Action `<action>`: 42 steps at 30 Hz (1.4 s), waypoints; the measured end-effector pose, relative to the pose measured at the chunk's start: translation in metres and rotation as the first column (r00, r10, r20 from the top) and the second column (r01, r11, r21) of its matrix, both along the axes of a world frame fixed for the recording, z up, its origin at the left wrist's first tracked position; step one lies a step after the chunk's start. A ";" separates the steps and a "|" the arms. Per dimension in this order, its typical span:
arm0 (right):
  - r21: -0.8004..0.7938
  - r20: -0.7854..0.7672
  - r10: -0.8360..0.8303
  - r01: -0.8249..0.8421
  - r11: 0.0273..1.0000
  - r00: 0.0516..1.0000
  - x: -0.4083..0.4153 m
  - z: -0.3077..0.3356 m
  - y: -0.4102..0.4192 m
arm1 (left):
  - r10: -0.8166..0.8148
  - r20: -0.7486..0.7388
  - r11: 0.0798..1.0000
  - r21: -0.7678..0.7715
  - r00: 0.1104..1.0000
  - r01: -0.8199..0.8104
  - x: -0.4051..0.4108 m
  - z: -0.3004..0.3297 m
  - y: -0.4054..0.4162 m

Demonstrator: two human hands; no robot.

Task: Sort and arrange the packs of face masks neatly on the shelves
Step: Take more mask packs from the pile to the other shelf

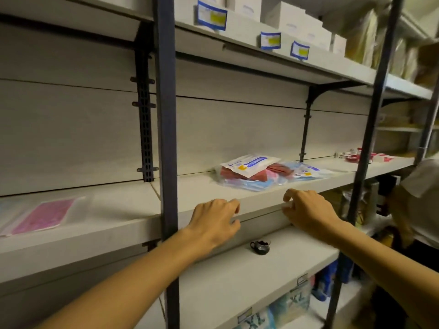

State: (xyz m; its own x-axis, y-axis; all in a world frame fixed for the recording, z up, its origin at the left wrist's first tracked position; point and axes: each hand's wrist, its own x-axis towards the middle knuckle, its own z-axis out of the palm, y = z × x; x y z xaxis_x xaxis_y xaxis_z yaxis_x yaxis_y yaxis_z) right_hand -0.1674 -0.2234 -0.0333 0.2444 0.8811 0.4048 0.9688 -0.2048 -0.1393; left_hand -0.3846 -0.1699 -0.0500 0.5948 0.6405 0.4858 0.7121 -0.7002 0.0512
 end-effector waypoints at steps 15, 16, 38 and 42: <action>-0.015 -0.079 0.009 -0.011 1.000 0.997 0.153 -0.017 0.077 | 0.176 -0.057 0.982 0.075 0.983 -0.172 0.126 0.014 0.108; -0.011 -0.072 0.017 -0.018 1.000 0.997 0.159 -0.017 0.087 | 0.191 -0.054 0.980 0.074 0.980 -0.187 0.133 0.016 0.118; 0.049 -0.037 0.288 -0.286 0.957 0.957 0.273 0.005 0.327 | 0.599 0.151 0.799 -0.170 0.786 -0.577 0.199 0.029 0.301; 0.076 -0.056 0.407 -0.402 0.912 0.912 0.272 0.007 0.350 | 0.656 0.193 0.755 -0.169 0.729 -0.634 0.199 0.020 0.295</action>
